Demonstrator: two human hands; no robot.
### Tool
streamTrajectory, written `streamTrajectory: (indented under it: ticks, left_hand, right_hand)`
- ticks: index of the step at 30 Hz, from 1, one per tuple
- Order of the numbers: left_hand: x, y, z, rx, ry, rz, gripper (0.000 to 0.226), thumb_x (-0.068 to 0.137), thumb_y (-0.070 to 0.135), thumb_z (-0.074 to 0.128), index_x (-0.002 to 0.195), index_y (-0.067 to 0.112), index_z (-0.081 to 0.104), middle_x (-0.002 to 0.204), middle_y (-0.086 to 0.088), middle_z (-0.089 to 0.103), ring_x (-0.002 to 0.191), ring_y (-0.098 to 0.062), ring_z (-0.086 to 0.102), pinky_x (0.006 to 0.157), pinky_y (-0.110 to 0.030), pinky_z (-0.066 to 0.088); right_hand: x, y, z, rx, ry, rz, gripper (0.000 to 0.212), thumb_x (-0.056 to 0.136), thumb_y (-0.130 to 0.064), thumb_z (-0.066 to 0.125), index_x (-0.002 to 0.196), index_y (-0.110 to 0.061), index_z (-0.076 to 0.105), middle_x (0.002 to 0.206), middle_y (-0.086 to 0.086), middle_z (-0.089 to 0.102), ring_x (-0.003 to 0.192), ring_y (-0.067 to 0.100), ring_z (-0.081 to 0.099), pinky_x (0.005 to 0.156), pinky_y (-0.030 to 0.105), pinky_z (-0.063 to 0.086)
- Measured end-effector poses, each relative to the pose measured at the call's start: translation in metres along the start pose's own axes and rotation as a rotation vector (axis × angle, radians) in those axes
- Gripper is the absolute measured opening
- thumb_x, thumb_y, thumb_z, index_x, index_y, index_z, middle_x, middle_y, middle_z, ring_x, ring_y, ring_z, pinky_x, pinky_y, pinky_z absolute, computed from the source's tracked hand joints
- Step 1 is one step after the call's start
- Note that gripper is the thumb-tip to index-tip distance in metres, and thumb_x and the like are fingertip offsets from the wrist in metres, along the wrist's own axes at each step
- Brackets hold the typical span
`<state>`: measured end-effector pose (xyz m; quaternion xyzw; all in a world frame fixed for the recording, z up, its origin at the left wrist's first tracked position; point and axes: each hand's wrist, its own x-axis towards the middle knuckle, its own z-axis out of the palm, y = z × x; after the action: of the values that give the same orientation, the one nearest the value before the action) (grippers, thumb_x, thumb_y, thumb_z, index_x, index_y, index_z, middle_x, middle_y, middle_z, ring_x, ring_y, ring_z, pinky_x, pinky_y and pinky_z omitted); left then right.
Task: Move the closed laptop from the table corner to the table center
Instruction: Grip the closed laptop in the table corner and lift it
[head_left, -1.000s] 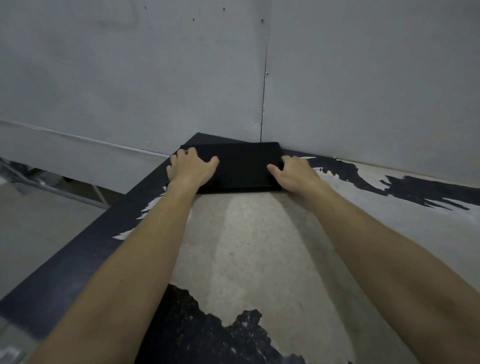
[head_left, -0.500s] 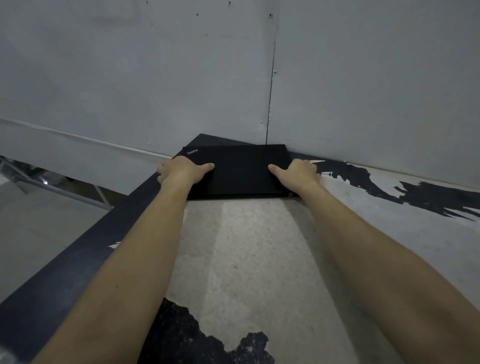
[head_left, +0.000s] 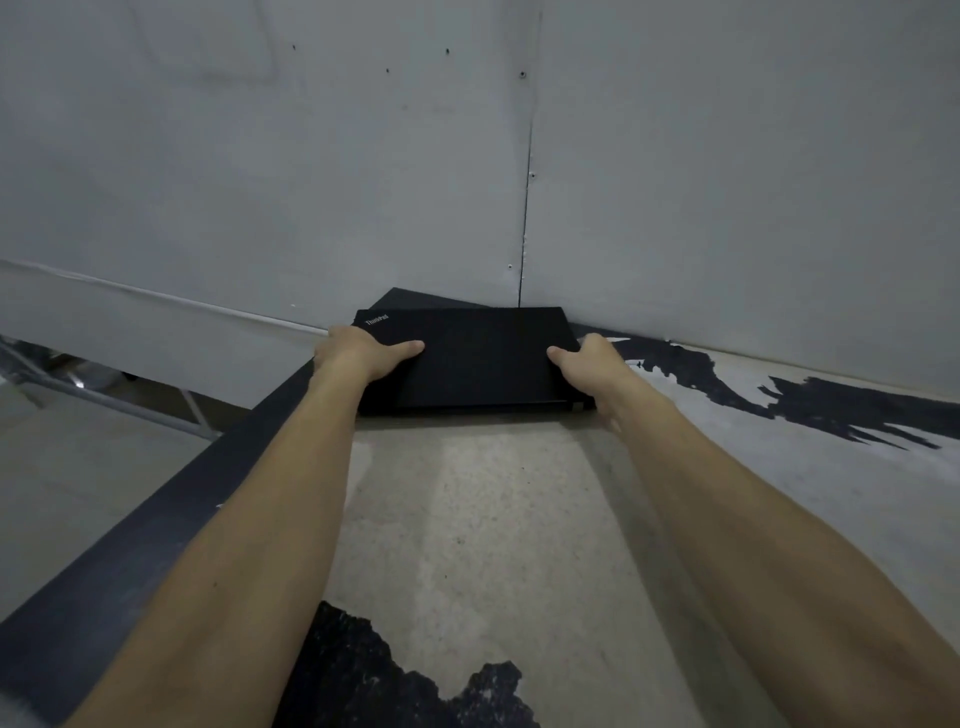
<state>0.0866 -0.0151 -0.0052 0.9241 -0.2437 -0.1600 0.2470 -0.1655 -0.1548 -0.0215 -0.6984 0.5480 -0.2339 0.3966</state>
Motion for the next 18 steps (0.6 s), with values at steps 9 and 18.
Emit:
streamTrajectory:
  ticks: [9,18]
  left_hand:
    - [-0.068,0.013,-0.010,-0.246,-0.042,0.033,0.134,0.055,0.072,0.086,0.150,0.000,0.027,0.148,-0.019,0.049,0.130,-0.040,0.053,0.101,-0.053,0.050]
    - [-0.172,0.057,-0.001,-0.148,-0.183,0.228,0.130,0.058,0.079,0.080,0.150,-0.002,0.034,0.143,-0.017,0.055,0.125,-0.038,0.057,0.097,-0.048,0.054]
  right_hand:
    - [-0.066,0.002,-0.068,0.483,-0.126,0.133,0.015,0.099,-0.021,0.068,0.103,-0.006,0.067,0.096,0.013,0.075,0.078,0.027,0.073,0.055,0.036,0.060]
    - [-0.164,0.044,-0.164,0.608,-0.019,0.175,0.034,0.092,-0.029,0.076,0.118,-0.009,0.067,0.089,0.010,0.075,0.055,0.021,0.074,0.040,0.029,0.055]
